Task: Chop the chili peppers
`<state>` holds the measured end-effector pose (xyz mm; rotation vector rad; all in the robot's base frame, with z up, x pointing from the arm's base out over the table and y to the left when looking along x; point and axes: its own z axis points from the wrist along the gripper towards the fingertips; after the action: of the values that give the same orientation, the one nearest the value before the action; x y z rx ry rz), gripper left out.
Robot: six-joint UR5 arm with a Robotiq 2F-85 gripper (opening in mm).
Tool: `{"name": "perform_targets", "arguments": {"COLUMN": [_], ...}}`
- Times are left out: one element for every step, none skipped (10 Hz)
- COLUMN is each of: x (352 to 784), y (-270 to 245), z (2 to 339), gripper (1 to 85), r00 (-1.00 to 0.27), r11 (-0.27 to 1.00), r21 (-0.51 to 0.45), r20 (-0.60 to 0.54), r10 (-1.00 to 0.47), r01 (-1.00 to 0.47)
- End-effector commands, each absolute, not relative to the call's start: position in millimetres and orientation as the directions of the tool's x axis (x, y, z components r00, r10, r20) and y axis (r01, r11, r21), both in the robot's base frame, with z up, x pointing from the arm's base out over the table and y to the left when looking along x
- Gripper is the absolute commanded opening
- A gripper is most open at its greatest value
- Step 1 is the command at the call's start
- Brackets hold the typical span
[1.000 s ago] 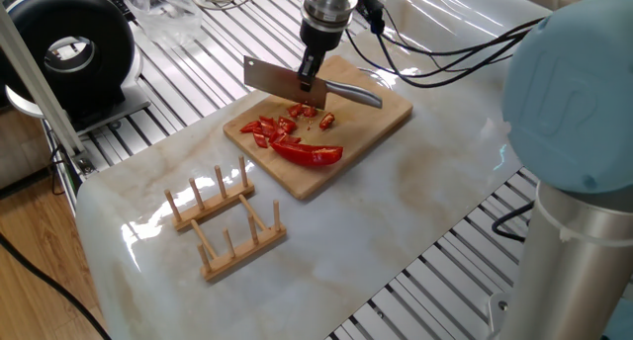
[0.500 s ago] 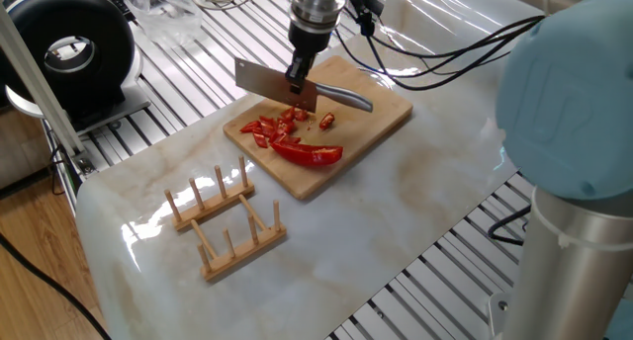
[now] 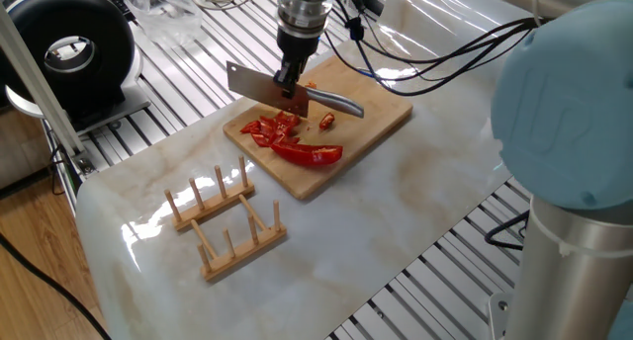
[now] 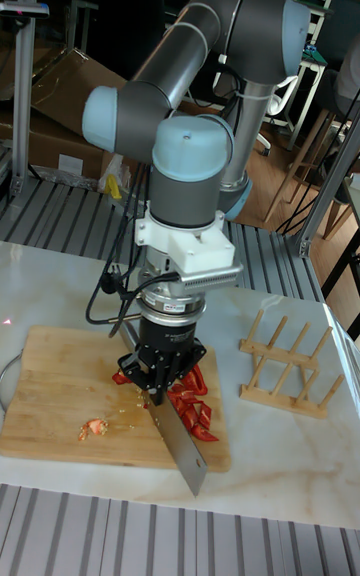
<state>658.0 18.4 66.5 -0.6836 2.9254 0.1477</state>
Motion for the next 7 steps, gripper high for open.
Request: {"name": "perform_targets", "arguments": {"x": [658,658,657,656,655,656,656], "y": [31,33,34,36,36,34,30], "z": [68,69,69,71,72,73,79], "gripper": [1.3,1.3,1.3,1.3,1.3,1.3,1.3], "r00": [-0.899,-0.899,-0.899,-0.901,-0.902,-0.899,-0.895], "r11": [0.903,0.902,0.902,0.903,0.903,0.901,0.897], "r21": [0.066,0.072,0.074,0.078,0.080,0.070,0.060], "r20": [-0.144,-0.145,-0.145,-0.143,-0.139,-0.135,-0.125], "r10": [-0.413,-0.412,-0.412,-0.410,-0.409,-0.417,-0.429], "r01": [-0.425,-0.425,-0.425,-0.423,-0.422,-0.428,-0.438]}}
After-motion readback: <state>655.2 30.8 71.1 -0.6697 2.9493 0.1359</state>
